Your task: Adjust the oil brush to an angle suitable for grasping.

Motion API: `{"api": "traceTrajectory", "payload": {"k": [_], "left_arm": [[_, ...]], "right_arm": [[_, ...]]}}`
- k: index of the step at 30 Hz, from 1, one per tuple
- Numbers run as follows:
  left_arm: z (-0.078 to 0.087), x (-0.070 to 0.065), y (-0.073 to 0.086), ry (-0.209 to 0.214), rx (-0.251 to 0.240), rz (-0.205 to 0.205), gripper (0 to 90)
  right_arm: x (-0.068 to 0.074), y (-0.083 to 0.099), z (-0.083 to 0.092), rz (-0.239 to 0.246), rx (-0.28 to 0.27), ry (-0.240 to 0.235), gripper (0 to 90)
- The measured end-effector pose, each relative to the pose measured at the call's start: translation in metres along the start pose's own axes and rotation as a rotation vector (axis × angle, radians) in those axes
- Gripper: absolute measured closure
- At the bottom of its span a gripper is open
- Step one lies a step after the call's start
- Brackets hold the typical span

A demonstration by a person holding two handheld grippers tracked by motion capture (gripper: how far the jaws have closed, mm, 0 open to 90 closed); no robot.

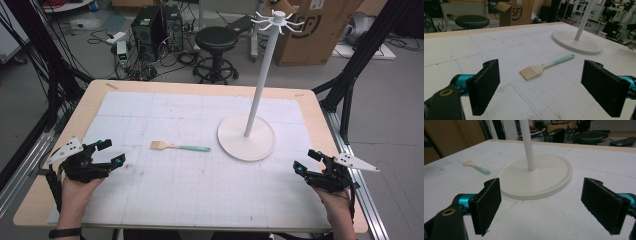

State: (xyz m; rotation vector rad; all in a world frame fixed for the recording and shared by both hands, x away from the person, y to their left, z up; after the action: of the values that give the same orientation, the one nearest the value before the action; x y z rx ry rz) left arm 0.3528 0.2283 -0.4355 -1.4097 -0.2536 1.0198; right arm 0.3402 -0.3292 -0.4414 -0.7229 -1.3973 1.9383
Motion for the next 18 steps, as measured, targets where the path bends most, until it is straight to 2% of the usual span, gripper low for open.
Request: {"api": "traceTrajectory", "payload": {"k": [10,18], "left_arm": [[-0.0018,-0.0026,-0.0009,0.021,-0.005,0.004,16.1],[-0.0062,-0.0061,-0.0001,0.04,0.001,0.004,16.2]], "right_arm": [[0.0022,0.0006,-0.0031,0.013,0.008,-0.009,15.8],[0.0031,0.0003,-0.0028,0.002,0.002,-0.019,15.8]]}}
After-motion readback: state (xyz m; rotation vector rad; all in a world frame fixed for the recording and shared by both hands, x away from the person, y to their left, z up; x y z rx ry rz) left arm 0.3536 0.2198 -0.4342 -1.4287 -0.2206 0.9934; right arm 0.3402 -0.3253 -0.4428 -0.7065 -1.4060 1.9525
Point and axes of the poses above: each handheld gripper's, and its own axes: z roughly backward along the jaws, y roughly out of its underside, x roughly to its left, the point moved 10 cm from there along -z, roughly forward along the jaws, and after that the axes turned 15 degrees about z, right-handed, at the moved point
